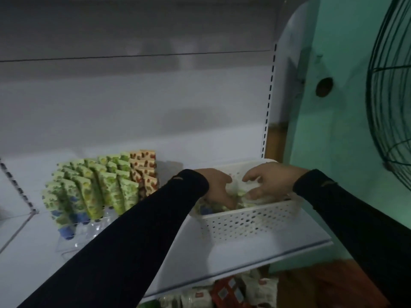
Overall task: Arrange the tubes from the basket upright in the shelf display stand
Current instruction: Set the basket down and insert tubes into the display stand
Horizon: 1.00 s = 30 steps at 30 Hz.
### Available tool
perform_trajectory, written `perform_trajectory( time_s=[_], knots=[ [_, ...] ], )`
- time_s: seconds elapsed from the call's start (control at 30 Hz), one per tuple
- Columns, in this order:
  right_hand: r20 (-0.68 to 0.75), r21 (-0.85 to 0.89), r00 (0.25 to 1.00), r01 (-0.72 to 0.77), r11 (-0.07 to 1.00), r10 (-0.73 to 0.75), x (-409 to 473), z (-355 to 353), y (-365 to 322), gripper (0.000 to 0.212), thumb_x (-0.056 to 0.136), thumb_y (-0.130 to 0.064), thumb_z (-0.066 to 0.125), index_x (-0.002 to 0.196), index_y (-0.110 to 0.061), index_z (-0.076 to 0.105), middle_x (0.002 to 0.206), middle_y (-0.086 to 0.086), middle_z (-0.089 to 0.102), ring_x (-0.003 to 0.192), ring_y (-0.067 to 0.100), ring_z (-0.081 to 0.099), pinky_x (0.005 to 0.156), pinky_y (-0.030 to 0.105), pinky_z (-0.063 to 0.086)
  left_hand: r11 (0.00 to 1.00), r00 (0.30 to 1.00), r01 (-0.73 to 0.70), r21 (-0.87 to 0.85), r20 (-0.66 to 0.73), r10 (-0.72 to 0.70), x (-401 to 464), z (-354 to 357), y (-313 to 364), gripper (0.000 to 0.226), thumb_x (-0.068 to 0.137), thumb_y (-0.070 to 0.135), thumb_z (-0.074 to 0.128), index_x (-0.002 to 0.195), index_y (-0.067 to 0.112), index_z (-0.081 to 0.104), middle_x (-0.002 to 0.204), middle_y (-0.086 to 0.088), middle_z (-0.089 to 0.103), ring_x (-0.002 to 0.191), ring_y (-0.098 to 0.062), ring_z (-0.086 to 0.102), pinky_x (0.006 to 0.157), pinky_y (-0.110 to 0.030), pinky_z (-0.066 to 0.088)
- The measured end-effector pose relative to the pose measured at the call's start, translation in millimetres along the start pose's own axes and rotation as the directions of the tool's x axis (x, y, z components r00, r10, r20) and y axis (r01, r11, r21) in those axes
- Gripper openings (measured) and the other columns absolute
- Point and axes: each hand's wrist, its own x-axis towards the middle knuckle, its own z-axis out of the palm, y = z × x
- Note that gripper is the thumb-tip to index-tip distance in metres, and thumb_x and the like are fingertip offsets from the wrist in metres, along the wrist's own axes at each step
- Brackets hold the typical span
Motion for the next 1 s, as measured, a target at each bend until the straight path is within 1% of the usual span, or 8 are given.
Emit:
perform_trajectory(
  time_s=[0.13,0.27,0.37,0.5,0.63,0.7,0.8,1.0],
  knots=[
    [0.171,0.013,0.985,0.037,0.999,-0.039,14,-3,2,0.054,0.081,-0.051,0.072,0.130,-0.039,0.055,0.131,-0.015,0.055,0.112,0.008,0.053,0.093,0.025,0.046,1.000,0.988,0.016,-0.022,0.155,-0.012,22,3,1,0.094,0.075,0.066,0.070,0.152,0.028,0.031,0.156,0.004,0.037,0.139,-0.019,0.039,0.113,-0.037,0.033],
    [0.349,0.076,0.933,0.059,0.995,-0.082,19,-8,9,0.040,0.085,-0.034,0.071,0.124,-0.039,0.061,0.124,-0.019,0.059,0.103,0.003,0.060,0.088,0.039,0.058,0.999,0.983,-0.033,-0.035,0.178,0.039,30,4,-1,0.078,0.077,0.061,0.070,0.141,0.025,0.046,0.138,0.004,0.053,0.118,-0.018,0.052,0.099,-0.034,0.043],
    [0.426,0.058,0.897,0.103,0.993,-0.118,26,-7,10,0.038,0.087,-0.023,0.068,0.121,-0.039,0.063,0.122,-0.019,0.063,0.084,-0.012,0.062,0.076,0.020,0.058,0.995,0.984,-0.048,-0.086,0.165,0.061,31,5,-5,0.083,0.075,0.062,0.072,0.144,0.028,0.041,0.133,0.006,0.051,0.109,-0.014,0.048,0.094,-0.031,0.039],
    [0.416,0.014,0.901,0.129,0.992,-0.123,31,-3,7,0.032,0.084,-0.023,0.072,0.112,-0.037,0.069,0.108,-0.017,0.069,0.082,0.001,0.064,0.083,0.041,0.060,0.990,0.984,-0.053,-0.131,0.162,0.074,26,3,-6,0.082,0.076,0.058,0.074,0.145,0.034,0.037,0.119,0.012,0.045,0.108,-0.012,0.046,0.096,-0.030,0.039],
    [0.290,-0.033,0.951,0.118,0.992,-0.103,25,-4,10,0.026,0.083,-0.028,0.074,0.109,-0.029,0.072,0.087,-0.018,0.067,0.058,-0.006,0.059,0.060,0.016,0.053,0.990,0.971,-0.049,-0.132,0.226,0.078,20,-3,-7,0.080,0.077,0.050,0.076,0.145,0.038,0.036,0.139,0.009,0.047,0.123,-0.017,0.047,0.108,-0.039,0.039],
    [0.216,-0.060,0.970,0.132,0.989,-0.116,25,-3,13,0.025,0.083,-0.031,0.074,0.108,-0.030,0.073,0.093,-0.018,0.069,0.068,-0.006,0.058,0.065,0.013,0.048,0.991,0.959,-0.042,-0.123,0.273,0.075,18,-4,-6,0.085,0.076,0.046,0.077,0.148,0.040,0.031,0.146,0.008,0.042,0.130,-0.019,0.043,0.110,-0.039,0.036],
    [0.184,-0.020,0.977,0.113,0.993,-0.108,27,-4,17,0.023,0.086,-0.028,0.071,0.108,-0.032,0.072,0.100,-0.017,0.070,0.086,0.000,0.061,0.083,0.024,0.054,0.979,0.946,-0.051,-0.197,0.304,0.110,18,1,-5,0.084,0.076,0.036,0.081,0.146,0.039,0.034,0.137,0.007,0.051,0.121,-0.020,0.051,0.105,-0.039,0.043],
    [0.165,-0.059,0.984,0.083,0.995,-0.073,23,-10,13,0.029,0.094,-0.033,0.058,0.123,-0.030,0.064,0.117,-0.014,0.062,0.104,0.006,0.057,0.095,0.027,0.048,0.955,0.967,-0.071,-0.286,0.214,0.136,18,10,-6,0.081,0.070,0.035,0.085,0.138,0.034,0.039,0.129,0.009,0.056,0.117,-0.017,0.054,0.100,-0.037,0.046]
  ],
)
